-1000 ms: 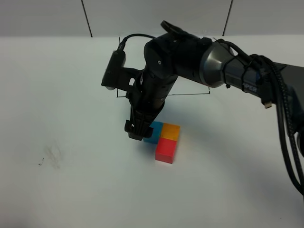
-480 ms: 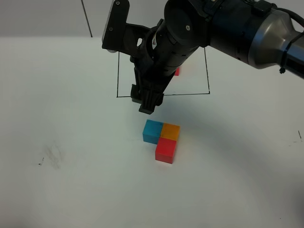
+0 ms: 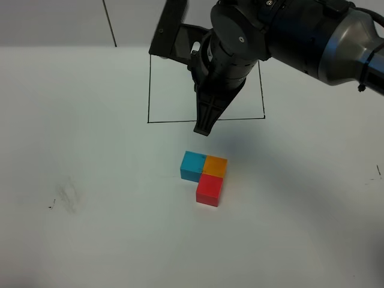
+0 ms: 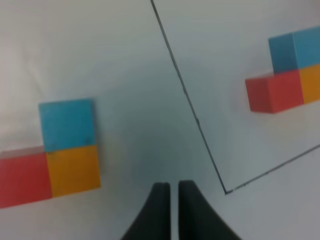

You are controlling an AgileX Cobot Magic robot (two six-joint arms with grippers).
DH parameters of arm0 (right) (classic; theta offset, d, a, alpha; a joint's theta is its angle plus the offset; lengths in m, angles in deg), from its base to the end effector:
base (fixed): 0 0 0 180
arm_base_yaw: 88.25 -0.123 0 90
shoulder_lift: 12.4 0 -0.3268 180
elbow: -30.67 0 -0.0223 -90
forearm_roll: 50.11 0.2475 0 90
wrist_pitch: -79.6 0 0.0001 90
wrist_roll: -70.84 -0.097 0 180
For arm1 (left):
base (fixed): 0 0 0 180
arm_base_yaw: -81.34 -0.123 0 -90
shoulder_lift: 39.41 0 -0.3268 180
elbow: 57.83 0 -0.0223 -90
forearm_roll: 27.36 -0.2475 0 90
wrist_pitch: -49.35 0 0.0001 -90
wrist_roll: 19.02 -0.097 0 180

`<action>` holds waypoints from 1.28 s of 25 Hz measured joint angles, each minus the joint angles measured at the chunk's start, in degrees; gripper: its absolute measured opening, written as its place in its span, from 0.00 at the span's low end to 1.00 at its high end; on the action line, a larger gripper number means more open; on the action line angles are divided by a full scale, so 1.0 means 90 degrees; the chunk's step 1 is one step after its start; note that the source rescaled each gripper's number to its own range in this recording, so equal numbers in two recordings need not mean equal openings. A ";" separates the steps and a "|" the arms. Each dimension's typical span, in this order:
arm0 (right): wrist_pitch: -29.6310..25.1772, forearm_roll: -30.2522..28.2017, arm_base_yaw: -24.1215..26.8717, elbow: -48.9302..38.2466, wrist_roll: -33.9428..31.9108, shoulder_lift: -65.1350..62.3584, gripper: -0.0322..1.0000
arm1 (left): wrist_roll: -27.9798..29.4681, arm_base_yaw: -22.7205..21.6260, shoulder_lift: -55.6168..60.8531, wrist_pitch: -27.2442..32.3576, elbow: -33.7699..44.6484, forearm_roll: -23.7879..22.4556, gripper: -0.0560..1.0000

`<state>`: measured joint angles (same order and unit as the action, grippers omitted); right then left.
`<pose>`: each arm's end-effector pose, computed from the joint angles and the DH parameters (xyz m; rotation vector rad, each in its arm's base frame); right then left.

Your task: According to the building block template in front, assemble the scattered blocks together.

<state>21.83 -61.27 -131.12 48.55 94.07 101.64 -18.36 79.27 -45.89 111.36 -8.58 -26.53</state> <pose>0.3218 0.2770 0.3314 -1.5231 2.1802 -0.1431 -0.0469 -0.0029 0.2724 -0.0480 2.0543 -0.0021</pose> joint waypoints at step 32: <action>-0.0704 -0.0481 0.2195 -0.6454 -0.3167 -0.7411 0.03 | 0.0000 0.0000 0.0000 0.0000 0.0000 0.0000 0.05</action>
<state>15.49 -65.59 -111.37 -9.54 65.57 34.93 -18.36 79.27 -45.89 111.36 -8.58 -26.53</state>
